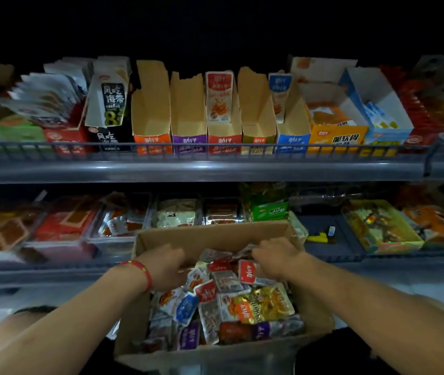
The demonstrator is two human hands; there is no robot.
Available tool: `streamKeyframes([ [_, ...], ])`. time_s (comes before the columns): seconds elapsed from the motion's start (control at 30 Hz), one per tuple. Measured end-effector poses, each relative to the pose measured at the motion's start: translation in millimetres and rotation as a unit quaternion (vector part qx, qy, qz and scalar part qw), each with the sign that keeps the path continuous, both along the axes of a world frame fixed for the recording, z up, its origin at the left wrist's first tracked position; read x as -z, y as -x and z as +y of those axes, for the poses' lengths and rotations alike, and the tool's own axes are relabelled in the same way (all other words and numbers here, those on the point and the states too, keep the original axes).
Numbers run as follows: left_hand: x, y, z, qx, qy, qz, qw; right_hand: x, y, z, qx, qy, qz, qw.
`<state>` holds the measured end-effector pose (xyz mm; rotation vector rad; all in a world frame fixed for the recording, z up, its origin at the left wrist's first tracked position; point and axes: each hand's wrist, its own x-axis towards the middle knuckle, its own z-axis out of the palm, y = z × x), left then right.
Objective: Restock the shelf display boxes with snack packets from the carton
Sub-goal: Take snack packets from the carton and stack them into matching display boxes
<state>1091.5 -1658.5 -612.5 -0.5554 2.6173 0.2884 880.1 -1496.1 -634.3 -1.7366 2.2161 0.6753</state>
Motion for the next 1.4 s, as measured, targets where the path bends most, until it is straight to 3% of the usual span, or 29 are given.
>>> streamKeyframes([
  [0.23, 4, 9, 0, 0.007, -0.034, 0.0, 0.999, 40, -11, -3, 0.032, -0.042, -0.073, 0.996],
  [0.37, -1, 16, 8, -0.002, -0.046, 0.037, 0.998, 25, -3, -7, 0.101, 0.072, -0.197, 0.973],
  [0.43, -5, 22, 13, -0.023, -0.063, 0.091, 0.994, 6, 2, -9, 0.159, 0.147, -0.306, 0.927],
  [0.5, -8, 27, 18, -0.076, -0.141, 0.175, 0.971, -17, 1, -9, 0.232, 0.221, -0.448, 0.835],
  [0.57, -10, 31, 23, -0.159, -0.291, 0.246, 0.911, -38, -6, -5, 0.283, 0.283, -0.563, 0.723],
  [0.6, -14, 32, 28, -0.2, -0.357, 0.26, 0.875, -47, -9, -3, 0.29, 0.303, -0.591, 0.689],
  [0.67, -20, 35, 36, -0.264, -0.432, 0.288, 0.813, -60, -13, 0, 0.295, 0.328, -0.612, 0.656],
  [0.7, -24, 36, 39, -0.279, -0.449, 0.311, 0.79, -66, -14, 1, 0.294, 0.344, -0.606, 0.654],
  [0.77, -32, 35, 41, -0.279, -0.449, 0.355, 0.771, -80, -11, 2, 0.27, 0.387, -0.542, 0.696],
  [0.83, -40, 36, 40, -0.243, -0.39, 0.387, 0.799, -96, -4, 4, 0.227, 0.43, -0.443, 0.753],
  [0.9, -46, 38, 38, -0.189, -0.323, 0.414, 0.83, -113, 3, 7, 0.191, 0.454, -0.386, 0.78],
  [0.97, -52, 40, 35, -0.159, -0.292, 0.44, 0.834, -129, 8, 8, 0.166, 0.455, -0.364, 0.795],
  [1.07, -66, 47, 30, -0.159, -0.262, 0.492, 0.815, -151, 18, 3, 0.151, 0.459, -0.322, 0.814],
  [1.2, -91, 65, 11, -0.186, -0.111, 0.608, 0.764, -190, 46, -11, 0.121, 0.532, -0.24, 0.803],
  [1.3, -99, 81, -13, -0.118, 0.074, 0.602, 0.786, -227, 69, -30, 0.097, 0.609, -0.194, 0.763],
  [1.4, -97, 92, -25, -0.05, 0.146, 0.539, 0.828, -259, 82, -60, 0.083, 0.664, -0.145, 0.728],
])
